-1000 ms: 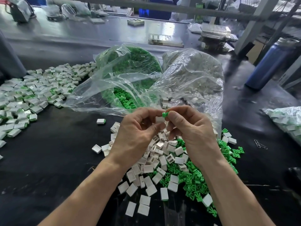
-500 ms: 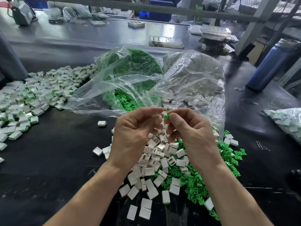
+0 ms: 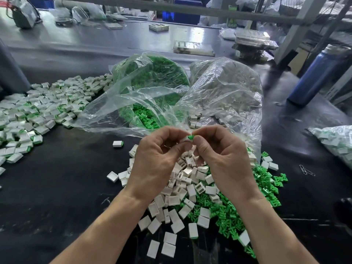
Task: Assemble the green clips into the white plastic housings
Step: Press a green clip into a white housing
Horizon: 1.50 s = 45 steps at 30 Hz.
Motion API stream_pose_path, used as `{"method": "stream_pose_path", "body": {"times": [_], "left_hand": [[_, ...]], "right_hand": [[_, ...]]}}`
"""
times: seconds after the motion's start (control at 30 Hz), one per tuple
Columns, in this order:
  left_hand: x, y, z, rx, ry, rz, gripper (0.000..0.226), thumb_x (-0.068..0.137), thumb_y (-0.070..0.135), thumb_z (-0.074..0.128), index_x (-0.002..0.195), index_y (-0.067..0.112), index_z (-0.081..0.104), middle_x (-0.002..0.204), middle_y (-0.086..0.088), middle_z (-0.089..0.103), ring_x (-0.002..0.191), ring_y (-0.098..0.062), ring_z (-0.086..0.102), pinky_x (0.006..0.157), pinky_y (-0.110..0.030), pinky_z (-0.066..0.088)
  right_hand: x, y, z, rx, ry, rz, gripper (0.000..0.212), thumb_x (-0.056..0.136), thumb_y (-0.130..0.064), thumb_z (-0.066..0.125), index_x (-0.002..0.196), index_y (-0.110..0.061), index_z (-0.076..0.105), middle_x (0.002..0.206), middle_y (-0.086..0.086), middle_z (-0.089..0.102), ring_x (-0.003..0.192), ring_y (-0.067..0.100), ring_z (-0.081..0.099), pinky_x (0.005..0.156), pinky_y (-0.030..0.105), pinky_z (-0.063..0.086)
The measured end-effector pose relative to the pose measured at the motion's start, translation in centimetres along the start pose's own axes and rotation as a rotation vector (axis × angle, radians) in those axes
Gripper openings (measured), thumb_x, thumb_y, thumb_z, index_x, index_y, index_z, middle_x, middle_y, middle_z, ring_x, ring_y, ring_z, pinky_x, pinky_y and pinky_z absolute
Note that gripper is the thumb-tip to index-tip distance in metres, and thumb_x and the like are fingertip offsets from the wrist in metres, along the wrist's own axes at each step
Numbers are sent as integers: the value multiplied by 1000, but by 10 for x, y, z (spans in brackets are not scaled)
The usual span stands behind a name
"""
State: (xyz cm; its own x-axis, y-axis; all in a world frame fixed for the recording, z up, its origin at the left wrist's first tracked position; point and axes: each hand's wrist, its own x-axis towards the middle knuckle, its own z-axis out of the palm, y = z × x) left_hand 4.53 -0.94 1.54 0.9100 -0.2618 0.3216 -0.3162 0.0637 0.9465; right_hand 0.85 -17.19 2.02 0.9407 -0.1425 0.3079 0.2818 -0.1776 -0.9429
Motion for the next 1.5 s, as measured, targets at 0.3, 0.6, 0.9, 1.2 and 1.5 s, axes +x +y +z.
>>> {"method": "stream_pose_path", "body": {"times": [0.3,0.6,0.9,1.2,1.5], "left_hand": [[1,0,-3,-15,10,-14,17,83,12,81,95,24,78,88,7,79,75,-5,74,68,-16,58],[4,4,1,62,53,10,30,85,-4,78,87,26,78,74,5,77,62,-7,70,60,-18,57],[-1,4,0,88,50,-16,24,86,-2,79,90,21,79,79,3,78,65,-18,73,62,-31,64],[7,1,4,-97,73,-45,11,82,17,80,91,23,77,83,3,77,74,-9,70,69,-21,57],[6,2,12,-64,-5,-55,6,91,23,75,96,23,77,123,10,71,103,-25,73,92,-52,58]], "right_hand": [[2,6,-9,-217,-59,-47,13,98,-13,71,105,-24,71,89,-3,71,79,21,71,70,47,63],[1,-1,-8,-292,-38,-91,11,96,-10,71,103,-19,73,82,-6,72,73,15,72,65,39,63],[-2,-4,-5,-373,-60,-69,10,96,-12,72,104,-17,74,88,-3,73,78,18,72,68,42,63],[0,-8,6,223,101,181,23,104,-26,58,112,-10,72,85,12,76,62,22,66,51,30,57],[-3,-8,20,324,-144,366,67,103,-70,33,72,-23,70,67,7,64,50,19,51,43,28,37]]}}
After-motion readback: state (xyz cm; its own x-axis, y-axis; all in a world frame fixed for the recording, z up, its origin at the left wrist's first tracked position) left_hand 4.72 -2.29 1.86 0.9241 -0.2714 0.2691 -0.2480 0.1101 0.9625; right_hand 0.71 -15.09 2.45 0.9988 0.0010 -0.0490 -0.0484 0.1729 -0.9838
